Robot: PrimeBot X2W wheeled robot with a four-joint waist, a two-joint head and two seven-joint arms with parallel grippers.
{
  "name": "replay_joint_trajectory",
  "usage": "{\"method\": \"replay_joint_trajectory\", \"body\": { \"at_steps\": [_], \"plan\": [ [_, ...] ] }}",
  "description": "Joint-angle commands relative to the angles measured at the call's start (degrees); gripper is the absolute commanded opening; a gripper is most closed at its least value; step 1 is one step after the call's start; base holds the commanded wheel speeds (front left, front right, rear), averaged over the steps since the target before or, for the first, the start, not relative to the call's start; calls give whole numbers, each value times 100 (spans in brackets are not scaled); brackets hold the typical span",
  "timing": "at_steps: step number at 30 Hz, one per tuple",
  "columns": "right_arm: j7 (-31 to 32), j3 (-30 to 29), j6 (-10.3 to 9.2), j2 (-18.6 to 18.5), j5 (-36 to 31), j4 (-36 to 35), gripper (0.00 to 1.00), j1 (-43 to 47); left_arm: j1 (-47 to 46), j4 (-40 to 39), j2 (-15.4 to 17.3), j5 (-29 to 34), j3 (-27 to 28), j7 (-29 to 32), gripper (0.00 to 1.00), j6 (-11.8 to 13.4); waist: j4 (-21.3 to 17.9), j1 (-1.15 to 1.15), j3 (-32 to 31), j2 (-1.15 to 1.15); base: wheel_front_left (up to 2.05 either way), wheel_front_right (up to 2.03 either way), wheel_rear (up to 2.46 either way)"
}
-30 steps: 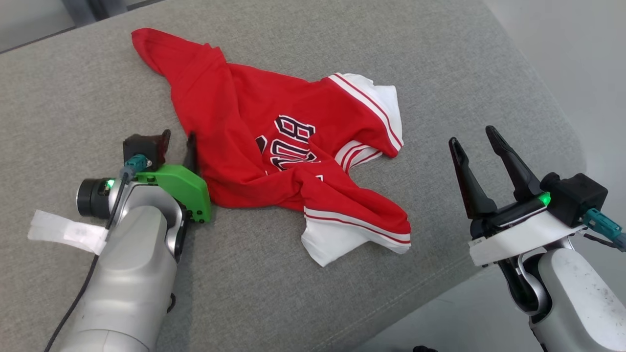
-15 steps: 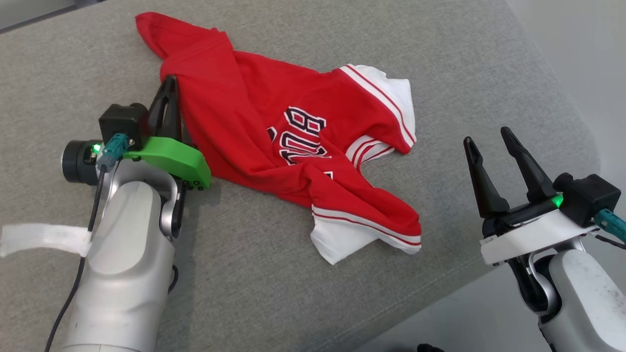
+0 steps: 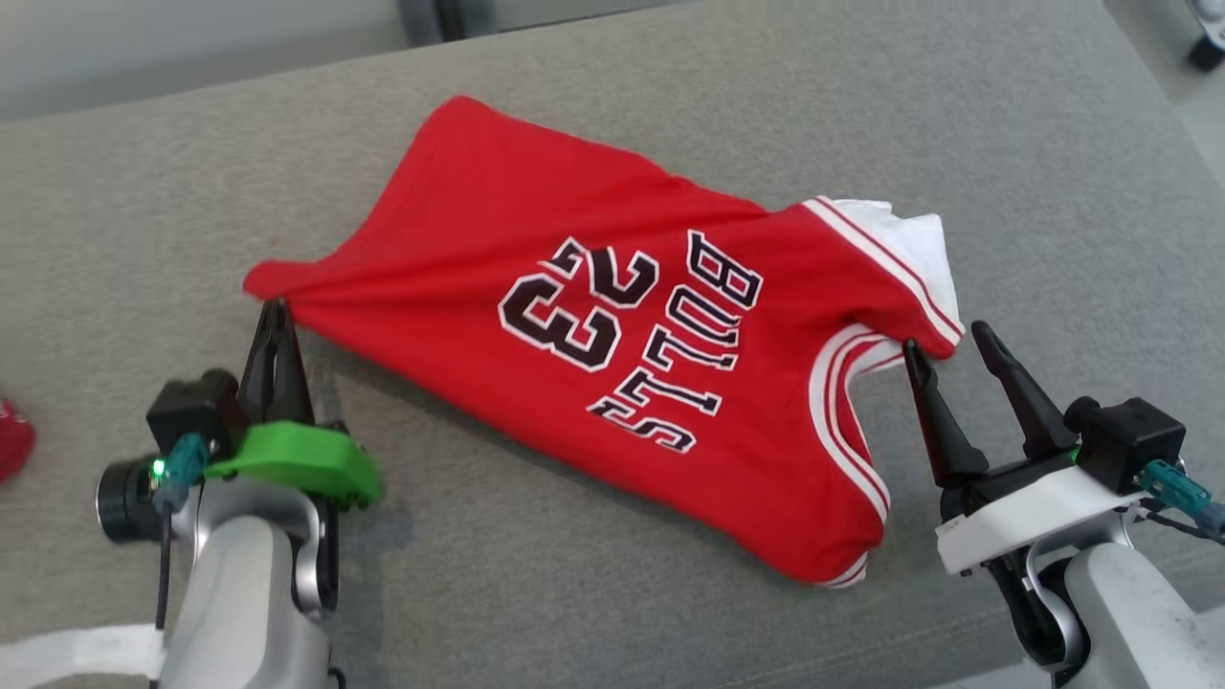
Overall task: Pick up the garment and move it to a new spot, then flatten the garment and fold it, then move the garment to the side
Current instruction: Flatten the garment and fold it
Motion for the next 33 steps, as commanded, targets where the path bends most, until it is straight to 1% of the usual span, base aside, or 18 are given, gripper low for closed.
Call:
{"method": "replay_joint_trajectory", "body": {
  "at_steps": [1, 7, 8, 9, 12, 16, 19, 20, 21, 22, 25, 29, 30, 31, 32, 33],
  "plan": [
    [-16, -6, -6, -5, -1, 33, 100, 87, 175, 31, 13, -1, 55, 3, 0, 54, 792, 0, -687, 0, 0, 0, 0],
    [-16, 13, -7, -14, -16, 147, 100, 189, 833, 474, 6, 26, 166, 4, 0, 150, 1200, 0, -852, 0, 0, 0, 0],
    [-16, 12, -6, -26, -17, 163, 100, 195, 880, 512, 1, 31, 168, 2, 20, 158, 1250, 0, -854, 0, 0, 0, 0],
    [-16, 18, -6, -39, -15, 193, 100, 196, 936, 541, -4, 10, 182, 2, 100, 178, 1285, 0, -857, 0, 0, 0, 0],
    [-16, 42, -7, -138, -13, 279, 100, 78, 1014, 477, -17, -31, 100, 2, 100, 155, 1397, 0, -780, 0, 0, 0, 0],
    [-16, 168, -7, -371, -24, 645, 100, -237, 1004, 298, -23, -273, -279, 3, 100, 169, 1576, 0, -635, 0, 0, 0, 0],
    [-17, 308, -7, -576, -51, 1315, 100, -560, 1021, 175, -19, -459, -635, 3, 100, 219, 1718, 0, -540, 0, 0, 0, 0],
    [1, 413, -7, -640, -57, 1605, 100, -675, 1030, 151, -18, -502, -752, 4, 100, 246, 1771, 0, -523, 0, 0, 0, 0],
    [75, 604, -6, -731, 6, 2089, 100, -930, 1023, 59, -18, -598, -966, 4, 100, 252, 1873, 0, -474, 0, 0, 0, 0],
    [141, 721, -6, -776, 33, 2291, 100, -1027, 1011, 6, -17, -635, -1054, 4, 100, 282, 1921, 0, -447, 0, 0, 0, 0],
    [157, 1070, -7, -913, 47, 2745, 100, -1331, 941, -132, -17, -725, -1252, 3, 100, 366, 2023, 0, -337, 0, 0, 0, 0],
    [218, 1382, -7, -947, 176, 3238, 100, -1651, 891, -288, -16, -798, -1409, 3, 100, 432, 2119, 0, -206, 0, 0, 0, 0],
    [246, 1444, -7, -965, 213, 3349, 62, -1708, 883, -329, -17, -817, -1436, 4, 100, 446, 2143, 0, -178, 0, 0, 0, 0],
    [265, 1527, -7, -971, 253, 3433, 34, -1757, 878, -371, -18, -842, -1464, 3, 100, 441, 2166, 0, -149, 0, 0, 0, 0],
    [288, 1577, -7, -997, 315, 3527, 0, -1811, 871, -426, -18, -863, -1486, 4, 100, 426, 2193, 0, -109, 0, 0, 0, 0],
    [296, 1625, -7, -1049, 340, 3605, 0, -1876, 859, -476, -16, -846, -1509, 4, 100, 421, 2220, 0, -71, 0, 0, 0, 0]
  ]
}}
